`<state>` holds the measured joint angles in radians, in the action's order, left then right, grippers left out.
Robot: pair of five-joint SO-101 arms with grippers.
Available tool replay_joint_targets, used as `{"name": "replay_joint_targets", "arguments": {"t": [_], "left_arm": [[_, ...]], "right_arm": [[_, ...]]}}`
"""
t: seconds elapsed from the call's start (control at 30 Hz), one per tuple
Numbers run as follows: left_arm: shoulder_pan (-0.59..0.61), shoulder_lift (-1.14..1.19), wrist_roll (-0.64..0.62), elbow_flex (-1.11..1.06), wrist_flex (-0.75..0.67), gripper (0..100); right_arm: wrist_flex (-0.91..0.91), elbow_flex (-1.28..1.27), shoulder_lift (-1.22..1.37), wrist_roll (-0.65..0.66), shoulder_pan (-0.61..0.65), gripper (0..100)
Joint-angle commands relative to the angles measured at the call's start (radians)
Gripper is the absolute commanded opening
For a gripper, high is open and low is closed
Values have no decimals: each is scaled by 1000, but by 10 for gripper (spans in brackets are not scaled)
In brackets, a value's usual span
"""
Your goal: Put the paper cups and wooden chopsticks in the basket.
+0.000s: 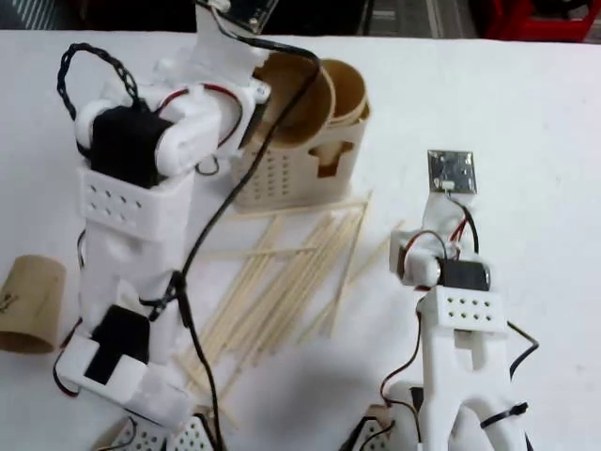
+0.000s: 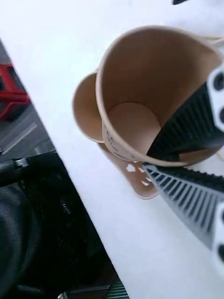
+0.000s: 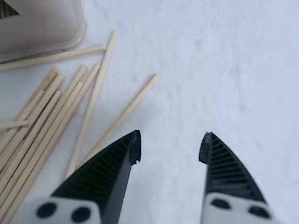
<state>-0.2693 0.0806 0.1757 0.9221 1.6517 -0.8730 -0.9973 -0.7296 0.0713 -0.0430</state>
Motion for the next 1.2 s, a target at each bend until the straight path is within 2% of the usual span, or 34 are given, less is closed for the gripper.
{"name": "replay_joint_targets", "arguments": {"t": [0.0,0.3,0.63,0.73,0.8,0.87,0.93,1.17], "left_arm": [[-19,-7,-40,38,-94,20],[-120,48,-35,37,-166,20],[-91,180,-34,37,-198,22],[-76,180,-38,37,-221,71],[-67,180,-43,34,-235,150],[-56,180,-98,28,-256,216],[-31,180,-140,28,-285,225],[25,225,-146,35,-391,225]], "right_arm": [[15,5,-27,0,-4,212],[15,5,-27,0,-4,212],[15,5,-27,0,-4,212],[15,5,-27,0,-4,212],[15,5,-27,0,-4,212],[15,5,-27,0,-4,212],[15,5,-27,0,-4,212],[15,3,-27,0,-4,212]]}}
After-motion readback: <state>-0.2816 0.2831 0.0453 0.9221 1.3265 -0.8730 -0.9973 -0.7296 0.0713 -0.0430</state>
